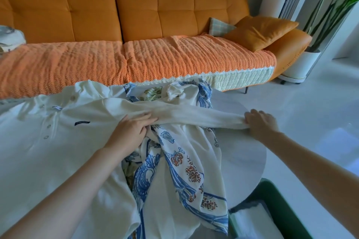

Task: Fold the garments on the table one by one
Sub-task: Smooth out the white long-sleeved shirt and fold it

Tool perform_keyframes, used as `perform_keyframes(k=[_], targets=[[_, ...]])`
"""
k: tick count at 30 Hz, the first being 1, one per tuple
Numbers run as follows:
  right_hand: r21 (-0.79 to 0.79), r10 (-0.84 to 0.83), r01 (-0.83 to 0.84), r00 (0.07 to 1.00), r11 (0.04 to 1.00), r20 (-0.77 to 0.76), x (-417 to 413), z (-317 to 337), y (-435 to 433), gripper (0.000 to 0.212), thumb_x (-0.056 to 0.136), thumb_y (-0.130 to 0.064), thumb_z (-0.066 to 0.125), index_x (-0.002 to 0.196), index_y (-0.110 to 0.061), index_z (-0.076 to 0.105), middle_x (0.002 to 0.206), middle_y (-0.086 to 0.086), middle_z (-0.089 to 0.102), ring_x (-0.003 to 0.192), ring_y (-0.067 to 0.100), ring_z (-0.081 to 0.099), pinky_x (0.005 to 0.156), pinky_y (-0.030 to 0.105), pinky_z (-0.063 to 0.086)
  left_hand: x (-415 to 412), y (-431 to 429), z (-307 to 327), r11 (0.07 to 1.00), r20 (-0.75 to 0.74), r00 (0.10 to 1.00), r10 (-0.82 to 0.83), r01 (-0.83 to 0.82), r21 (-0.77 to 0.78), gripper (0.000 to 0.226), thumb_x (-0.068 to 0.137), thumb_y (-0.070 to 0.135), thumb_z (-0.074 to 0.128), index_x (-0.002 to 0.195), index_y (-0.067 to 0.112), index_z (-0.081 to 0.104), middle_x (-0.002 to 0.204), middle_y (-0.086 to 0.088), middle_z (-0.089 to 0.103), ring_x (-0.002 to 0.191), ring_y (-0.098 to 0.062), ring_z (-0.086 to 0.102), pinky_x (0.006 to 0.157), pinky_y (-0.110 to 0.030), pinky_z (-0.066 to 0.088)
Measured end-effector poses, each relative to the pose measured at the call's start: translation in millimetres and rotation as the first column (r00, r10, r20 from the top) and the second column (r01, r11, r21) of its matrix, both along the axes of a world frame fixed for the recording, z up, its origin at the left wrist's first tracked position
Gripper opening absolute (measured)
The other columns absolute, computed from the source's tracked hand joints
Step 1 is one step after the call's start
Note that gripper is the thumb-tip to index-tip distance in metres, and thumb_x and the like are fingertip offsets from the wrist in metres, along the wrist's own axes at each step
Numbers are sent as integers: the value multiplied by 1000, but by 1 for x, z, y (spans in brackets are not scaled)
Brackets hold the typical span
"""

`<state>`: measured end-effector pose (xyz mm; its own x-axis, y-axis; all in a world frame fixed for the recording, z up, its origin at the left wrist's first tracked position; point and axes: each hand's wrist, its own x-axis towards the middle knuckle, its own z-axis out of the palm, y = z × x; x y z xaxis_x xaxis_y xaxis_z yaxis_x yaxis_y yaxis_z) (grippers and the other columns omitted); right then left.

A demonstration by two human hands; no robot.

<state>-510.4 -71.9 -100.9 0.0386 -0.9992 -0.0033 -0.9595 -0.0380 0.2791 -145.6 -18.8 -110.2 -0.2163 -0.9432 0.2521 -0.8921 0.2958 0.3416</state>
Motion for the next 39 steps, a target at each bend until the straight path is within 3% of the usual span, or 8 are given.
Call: perform_keyframes(k=[5, 9, 12, 15, 18, 21, 27, 39], targets=[[412, -72, -57, 953, 909, 293, 29, 48, -11, 50, 85, -9, 50, 132, -26, 48, 139, 5, 39, 127, 26, 37, 89, 26, 37, -2, -3, 10, 994, -171, 982, 78, -89, -58, 39, 97, 10, 40, 130, 27, 54, 145, 8, 40, 137, -13, 32, 117, -45, 16], [66, 204, -308, 760, 949, 617, 95, 53, -5, 52, 100, -34, 38, 148, -21, 23, 157, 1, 17, 144, 21, 15, 116, 37, 11, 13, -7, 2, 950, 28, 952, 303, -305, 66, 49, 101, 35, 25, 149, 28, 16, 158, 1, 4, 145, -16, -5, 116, -45, -3], [81, 386, -506, 743, 859, 547, 147, 28, 11, 57, 101, -41, 24, 149, -28, -2, 157, 1, -8, 144, 23, -7, 115, 44, -2, 24, -1, -10, 923, 47, 970, 237, -240, 301, 57, 96, 53, 10, 149, 33, 8, 157, 3, -4, 145, -16, -9, 116, -47, -3], [258, 380, -508, 826, 822, 417, 161, 3, 11, 54, 101, -42, 16, 147, -29, -9, 155, -1, -15, 142, 25, -16, 114, 42, -8, 33, 5, -2, 860, -278, 934, 225, -56, 507, 79, 80, 75, 4, 148, 35, 17, 158, 5, 5, 145, -15, 0, 117, -42, -1], [165, 338, -462, 809, 871, 481, 167, 5, 9, 56, 99, -46, 11, 149, -25, -2, 157, 0, -10, 144, 21, -13, 115, 40, -8, 48, 12, 15, 932, -571, 757, 317, -137, 336, 47, 100, 44, 26, 144, 29, 35, 153, 3, 27, 140, -12, 24, 107, -23, 20], [24, 397, -488, 736, 872, 549, 198, 23, 16, 59, 98, -49, 14, 150, -22, 4, 157, -2, -8, 144, 16, -14, 115, 35, -10, 76, 24, 13, 925, -417, 826, 379, -339, 168, 40, 101, 28, 34, 141, 24, 41, 153, -2, 28, 142, -15, 23, 115, -34, 19], [201, 499, -680, 677, 705, 541, 318, 24, 48, 58, 100, -47, 19, 151, -21, 10, 158, 1, -3, 145, 17, -8, 116, 38, -5, 148, 82, -9, 861, 42, 869, 492, -493, 125, 47, 101, 30, 31, 147, 23, 24, 157, -2, 17, 146, -19, 3, 115, -44, 3], [331, 493, -576, 815, 748, 305, 402, -27, 55, 65, 94, -62, 12, 147, -34, -14, 156, -5, -21, 142, 29, -21, 117, 44, -8, 248, 165, -45, 664, 201, 704, 681, -710, 235, 62, 96, 55, 17, 150, 28, 3, 158, 4, -8, 145, -17, -11, 115, -45, -3]])
